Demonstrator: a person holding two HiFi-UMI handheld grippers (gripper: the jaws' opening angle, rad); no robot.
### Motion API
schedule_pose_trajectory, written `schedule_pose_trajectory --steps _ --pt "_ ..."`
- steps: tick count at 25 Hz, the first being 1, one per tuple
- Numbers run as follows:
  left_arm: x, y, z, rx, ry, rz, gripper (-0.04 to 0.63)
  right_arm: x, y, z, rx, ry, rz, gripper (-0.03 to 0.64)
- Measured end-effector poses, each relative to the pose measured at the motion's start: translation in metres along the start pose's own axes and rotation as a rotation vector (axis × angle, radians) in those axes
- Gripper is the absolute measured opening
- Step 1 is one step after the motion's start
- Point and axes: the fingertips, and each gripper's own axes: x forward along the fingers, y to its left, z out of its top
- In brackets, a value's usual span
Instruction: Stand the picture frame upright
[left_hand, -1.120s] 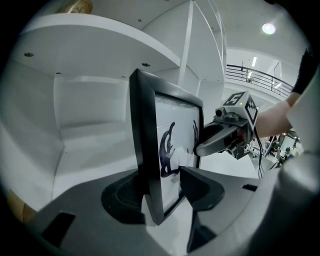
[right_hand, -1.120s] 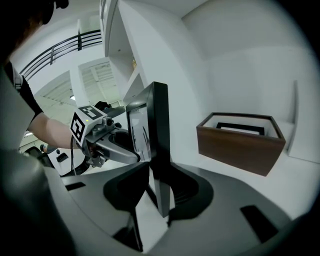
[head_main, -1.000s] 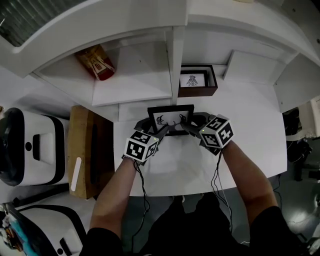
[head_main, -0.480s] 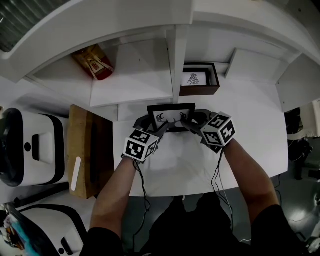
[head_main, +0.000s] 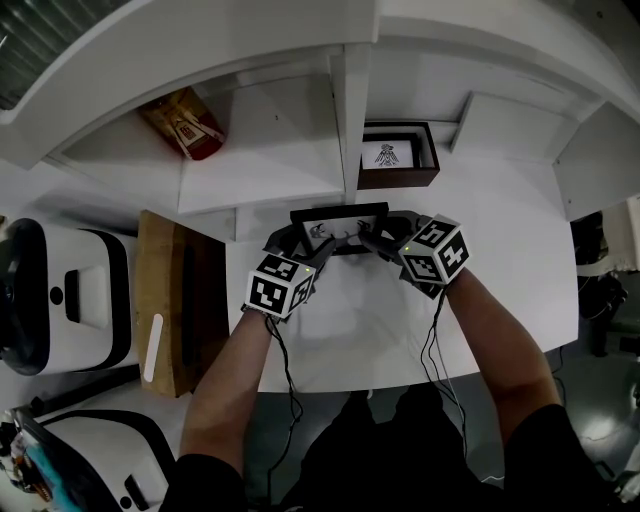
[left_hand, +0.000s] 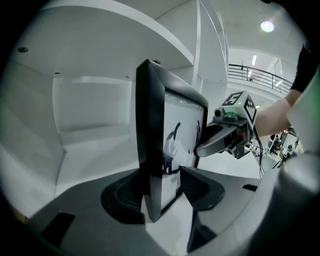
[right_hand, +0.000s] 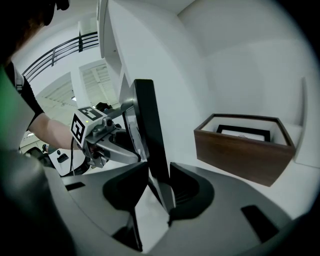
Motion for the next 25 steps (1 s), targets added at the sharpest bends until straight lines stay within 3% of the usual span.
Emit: schedule_pose_trajectory --steps 7,17,19,20,21,25 --pt "-0.006 0.008 -0.004 0.037 -0.013 -0.007 0.230 -0.004 -0.003 -0.002 0.002 0.012 -0.020 0.146" --pt "-0.044 0.010 -0.038 -0.037 -0.018 0.054 0.224 -0.039 -0.006 -0.031 0.080 -0.019 -0.101 0.155" --pt "-0.051 0.007 -0.049 -0.051 -0.008 0.060 0.201 -0.050 -0.006 -0.038 0.122 -0.047 -0.142 0.152" --pt "-0.054 0.005 -0.053 -0.057 -0.008 0.064 0.183 -0.056 -0.007 -0.042 0.147 -0.066 -0.168 0.115" --pt "-0.058 0.004 -0.056 -0.063 -0.012 0.070 0.148 -0.062 -0.008 -0.045 0.174 -0.087 -0.194 0.048" --pt "-0.075 -0.006 -0.061 -0.096 -0.049 0.088 0.014 -0.084 -0.001 -0.057 0.248 -0.153 -0.252 0.008"
